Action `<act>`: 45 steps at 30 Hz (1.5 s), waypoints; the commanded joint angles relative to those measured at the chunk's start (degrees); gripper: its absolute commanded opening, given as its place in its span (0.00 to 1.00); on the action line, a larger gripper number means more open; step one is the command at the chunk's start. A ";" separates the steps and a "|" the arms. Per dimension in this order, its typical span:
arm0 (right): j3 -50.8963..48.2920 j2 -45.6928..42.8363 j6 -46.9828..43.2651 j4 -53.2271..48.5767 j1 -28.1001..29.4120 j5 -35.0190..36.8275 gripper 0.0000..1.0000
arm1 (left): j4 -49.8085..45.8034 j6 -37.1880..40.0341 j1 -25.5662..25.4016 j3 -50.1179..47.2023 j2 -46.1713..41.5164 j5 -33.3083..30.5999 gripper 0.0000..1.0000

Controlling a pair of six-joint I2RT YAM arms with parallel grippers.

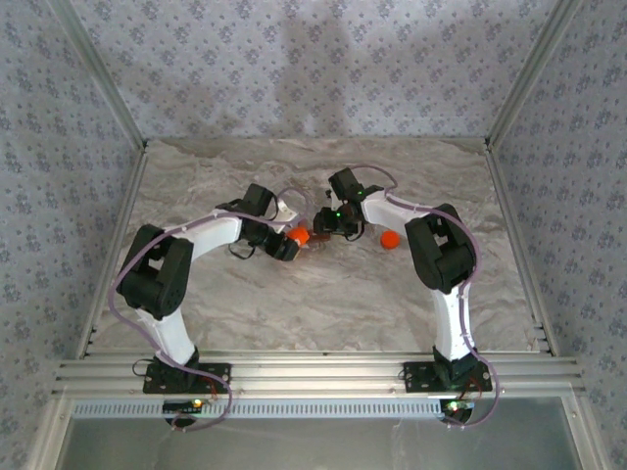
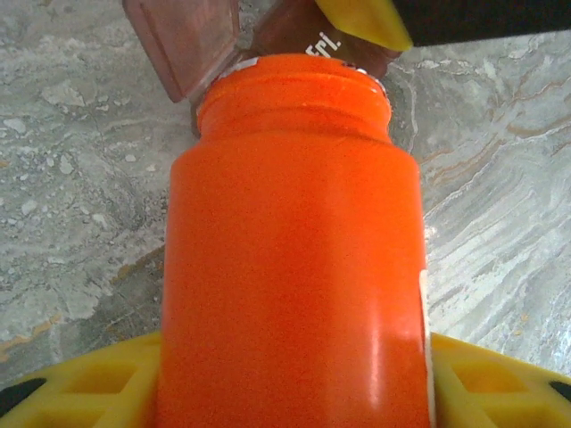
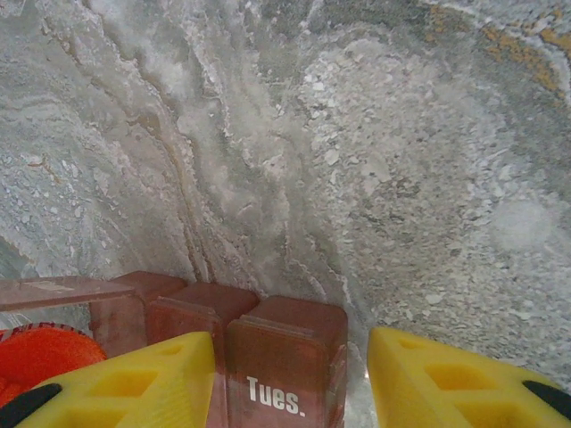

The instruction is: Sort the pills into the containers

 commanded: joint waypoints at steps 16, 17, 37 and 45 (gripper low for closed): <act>1.05 1.65 -0.40 -0.40 0.32 -0.94 0.50 | -6.43 0.25 0.34 5.22 2.00 -1.21 0.00; 1.05 1.67 -0.41 -0.43 0.39 -0.93 0.50 | -6.48 0.24 0.27 5.29 2.02 -1.38 0.00; 0.96 2.11 -0.30 -0.42 0.28 -0.95 0.50 | -11.17 0.19 -0.21 9.20 3.76 -3.84 0.00; 0.87 2.20 -0.17 -0.23 0.21 -1.04 0.50 | -13.32 0.96 -0.64 10.70 3.97 -3.67 0.00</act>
